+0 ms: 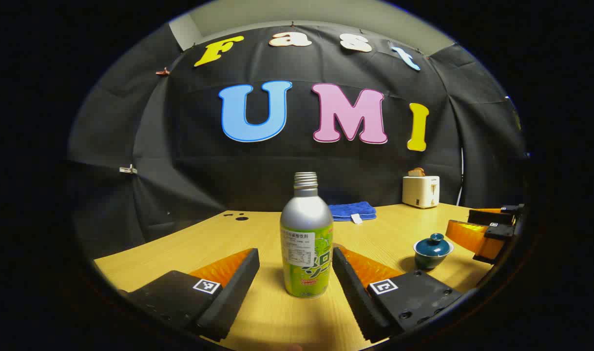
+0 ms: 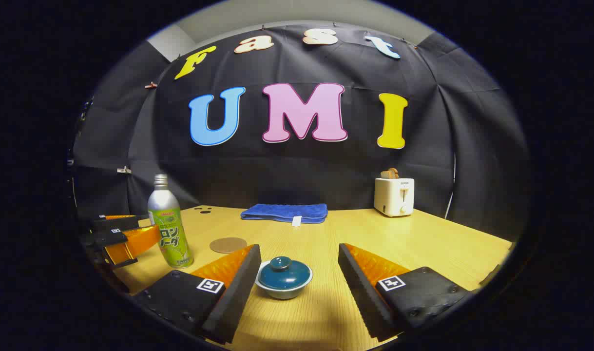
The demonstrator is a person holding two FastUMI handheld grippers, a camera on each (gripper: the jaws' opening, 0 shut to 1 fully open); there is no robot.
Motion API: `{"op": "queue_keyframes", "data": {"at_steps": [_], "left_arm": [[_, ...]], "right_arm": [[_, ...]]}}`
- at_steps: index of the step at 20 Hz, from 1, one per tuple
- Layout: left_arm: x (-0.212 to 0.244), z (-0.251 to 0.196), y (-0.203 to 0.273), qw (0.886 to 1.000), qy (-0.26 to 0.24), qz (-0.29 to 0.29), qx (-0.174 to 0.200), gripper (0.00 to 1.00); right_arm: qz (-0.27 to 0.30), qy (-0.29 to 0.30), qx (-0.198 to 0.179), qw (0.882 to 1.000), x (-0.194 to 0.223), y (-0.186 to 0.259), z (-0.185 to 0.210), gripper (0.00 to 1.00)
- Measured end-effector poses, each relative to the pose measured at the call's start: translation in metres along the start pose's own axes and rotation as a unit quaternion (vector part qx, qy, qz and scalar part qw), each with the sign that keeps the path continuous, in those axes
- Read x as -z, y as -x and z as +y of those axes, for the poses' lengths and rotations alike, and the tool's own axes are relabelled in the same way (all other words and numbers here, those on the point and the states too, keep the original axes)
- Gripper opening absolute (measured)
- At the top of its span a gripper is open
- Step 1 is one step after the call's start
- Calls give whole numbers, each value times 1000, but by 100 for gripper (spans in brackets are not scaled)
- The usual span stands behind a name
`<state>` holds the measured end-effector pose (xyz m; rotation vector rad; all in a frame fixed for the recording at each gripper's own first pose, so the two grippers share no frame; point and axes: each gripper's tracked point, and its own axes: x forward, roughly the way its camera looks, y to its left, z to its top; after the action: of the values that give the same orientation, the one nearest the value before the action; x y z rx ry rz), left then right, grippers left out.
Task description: Open the teacup lid with one hand, grasp the water bottle and pour water into the teacup with the other hand; after pouring, place the water bottle on the coaster and then close the teacup lid.
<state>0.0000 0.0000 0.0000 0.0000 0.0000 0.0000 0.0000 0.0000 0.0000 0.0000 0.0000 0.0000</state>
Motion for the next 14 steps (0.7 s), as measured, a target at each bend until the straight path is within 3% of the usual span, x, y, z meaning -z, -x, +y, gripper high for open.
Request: {"op": "queue_keyframes", "data": {"at_steps": [14], "left_arm": [[-1, -6, -4, 1000, 0, -1, 27, 95]], "right_arm": [[1, 2, -9, 1000, -1, -7, 3, 99]]}}
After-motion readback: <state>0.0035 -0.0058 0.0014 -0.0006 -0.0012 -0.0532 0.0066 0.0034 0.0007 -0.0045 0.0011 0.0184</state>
